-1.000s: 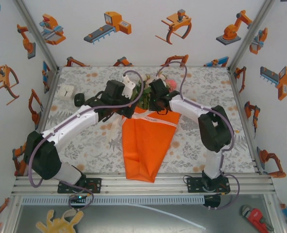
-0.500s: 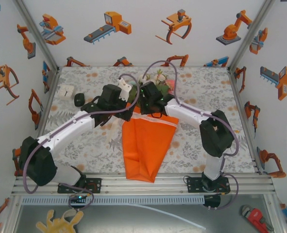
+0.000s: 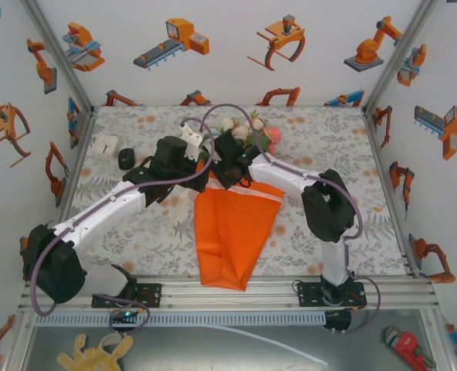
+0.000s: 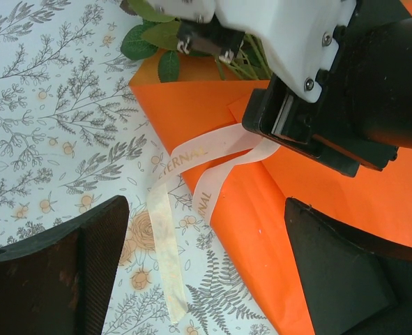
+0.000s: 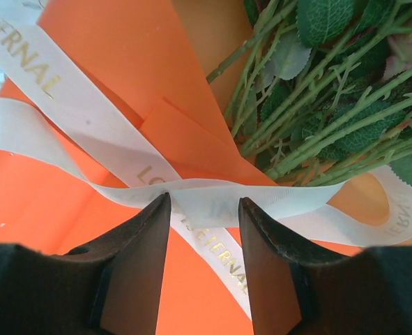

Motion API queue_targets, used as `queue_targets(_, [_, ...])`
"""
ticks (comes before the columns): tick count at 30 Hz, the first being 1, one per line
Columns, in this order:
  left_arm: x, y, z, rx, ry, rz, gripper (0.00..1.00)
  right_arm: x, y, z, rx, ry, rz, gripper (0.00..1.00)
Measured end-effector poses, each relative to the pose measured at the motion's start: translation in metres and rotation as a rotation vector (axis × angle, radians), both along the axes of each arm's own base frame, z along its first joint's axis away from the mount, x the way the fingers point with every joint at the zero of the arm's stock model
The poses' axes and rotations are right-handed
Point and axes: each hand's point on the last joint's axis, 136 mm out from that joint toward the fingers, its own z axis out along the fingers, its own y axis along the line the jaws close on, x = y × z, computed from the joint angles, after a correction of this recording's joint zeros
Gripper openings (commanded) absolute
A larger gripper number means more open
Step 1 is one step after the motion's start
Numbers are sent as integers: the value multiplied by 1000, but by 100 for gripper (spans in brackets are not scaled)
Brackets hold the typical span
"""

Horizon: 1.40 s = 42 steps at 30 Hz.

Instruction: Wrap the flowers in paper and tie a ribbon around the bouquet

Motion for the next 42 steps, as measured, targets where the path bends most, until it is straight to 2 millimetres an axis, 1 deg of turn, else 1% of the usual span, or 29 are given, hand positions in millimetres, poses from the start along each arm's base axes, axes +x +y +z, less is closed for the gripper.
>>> queue_targets(3, [1, 2, 0, -1, 0, 6, 85, -2, 0, -7, -17, 16, 15, 48])
queue_targets(5, [2, 2, 0, -1, 0, 7, 85, -2, -1, -10, -26, 22, 19, 45])
queue_targets(7, [2, 2, 0, -1, 0, 8, 85, -2, -1, -12, -32, 22, 22, 40])
queue_targets(10, [2, 2, 0, -1, 0, 8, 86, -1, -2, -15, -45, 17, 21, 25])
queue_targets(16, [2, 2, 0, -1, 0, 8, 86, 5, -6, -13, -63, -10, -1, 11])
queue_targets(18, [2, 2, 0, -1, 0, 8, 86, 6, -6, -10, -60, -18, -4, 5])
queue_targets(19, [2, 2, 0, -1, 0, 7, 86, 6, -6, -7, -56, -23, -4, 1])
queue_targets(20, [2, 3, 0, -1, 0, 8, 86, 6, -6, -2, -48, -30, -4, 0])
queue_targets(22, [2, 2, 0, -1, 0, 7, 87, 6, -5, 11, -29, -49, -6, 0])
queue_targets(24, [1, 2, 0, -3, 2, 4, 87, 6, -6, 28, -4, -75, -8, 0])
queue_targets(27, [0, -1, -2, -4, 7, -18, 90, 7, -9, 62, 51, -125, -25, 0])
queue_targets(28, [-1, -4, -3, -4, 10, -40, 91, 8, -12, 75, 77, -145, -39, 0])
queue_targets(30, [-3, -14, -6, 1, 14, -112, 92, 8, -26, 94, 121, -170, -79, 0])
queue_targets(32, [-5, -32, -15, 25, 18, -226, 92, 10, -53, 107, 164, -184, -155, 0])
queue_targets(33, [-6, -41, -19, 45, 12, -275, 92, 11, -68, 108, 177, -182, -197, 0])
queue_targets(34, [-6, -53, -26, 82, 3, -338, 92, 13, -87, 107, 191, -175, -249, 0])
queue_targets(36, [-6, -75, -41, 162, -19, -450, 91, 16, -121, 97, 206, -150, -349, 1])
queue_targets(38, [-5, -98, -58, 248, -32, -555, 87, 12, -153, 81, 209, -116, -443, 4])
queue_targets(40, [-3, -117, -71, 290, -37, -628, 78, 2, -167, 67, 202, -85, -480, 6])
queue_targets(42, [1, -131, -84, 310, -28, -675, 71, -9, -169, 61, 207, -65, -484, 8])
